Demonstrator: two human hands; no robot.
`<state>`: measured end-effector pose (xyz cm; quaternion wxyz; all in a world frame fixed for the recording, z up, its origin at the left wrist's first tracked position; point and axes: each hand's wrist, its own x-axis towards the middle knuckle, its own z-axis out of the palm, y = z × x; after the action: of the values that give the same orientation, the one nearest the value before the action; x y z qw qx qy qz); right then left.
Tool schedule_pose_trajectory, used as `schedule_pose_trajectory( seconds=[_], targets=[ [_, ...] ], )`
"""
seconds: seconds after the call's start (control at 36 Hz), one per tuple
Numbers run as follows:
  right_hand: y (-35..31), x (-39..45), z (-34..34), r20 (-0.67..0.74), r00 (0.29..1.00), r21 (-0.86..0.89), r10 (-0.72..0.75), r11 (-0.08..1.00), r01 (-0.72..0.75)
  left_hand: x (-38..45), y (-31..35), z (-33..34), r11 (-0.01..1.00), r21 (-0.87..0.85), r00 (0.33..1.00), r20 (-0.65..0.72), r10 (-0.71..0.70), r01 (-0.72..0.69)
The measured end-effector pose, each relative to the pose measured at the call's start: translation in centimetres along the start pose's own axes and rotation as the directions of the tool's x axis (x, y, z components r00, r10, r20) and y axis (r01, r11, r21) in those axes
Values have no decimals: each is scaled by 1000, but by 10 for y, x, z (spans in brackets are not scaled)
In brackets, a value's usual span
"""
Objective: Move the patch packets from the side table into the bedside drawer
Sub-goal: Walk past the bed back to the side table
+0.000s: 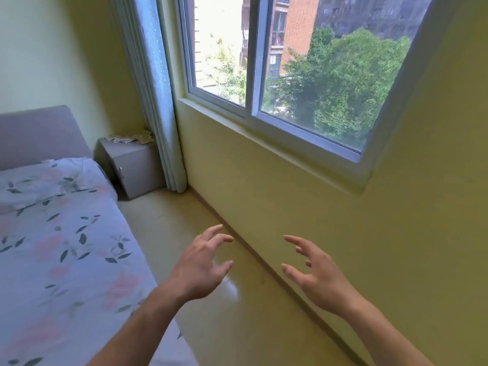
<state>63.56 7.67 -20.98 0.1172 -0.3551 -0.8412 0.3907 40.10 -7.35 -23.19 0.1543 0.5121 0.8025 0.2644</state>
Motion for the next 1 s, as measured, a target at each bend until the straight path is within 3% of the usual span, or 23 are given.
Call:
schedule_pose_trajectory(
  seconds=[0.25, 0.47, 0.61, 1.0],
  targets=[
    [5, 151, -32, 213, 966, -47, -149, 986, 162, 59, -16, -12, 970, 3, 959, -152, -241, 245],
    [-59, 291, 12, 382, 850, -4, -363, 919, 394, 80, -85, -67, 841, -75, 778, -342, -527, 536],
    [-91, 384, 48, 440, 797, 4, -414, 888, 459, 123, -143, -96, 787, -130, 702, -382, -602, 604],
    [-184, 620, 121, 442, 794, 30, -417, 892, 452, 313, -277, -209, 833, -104, 759, -363, -541, 544]
  ],
)
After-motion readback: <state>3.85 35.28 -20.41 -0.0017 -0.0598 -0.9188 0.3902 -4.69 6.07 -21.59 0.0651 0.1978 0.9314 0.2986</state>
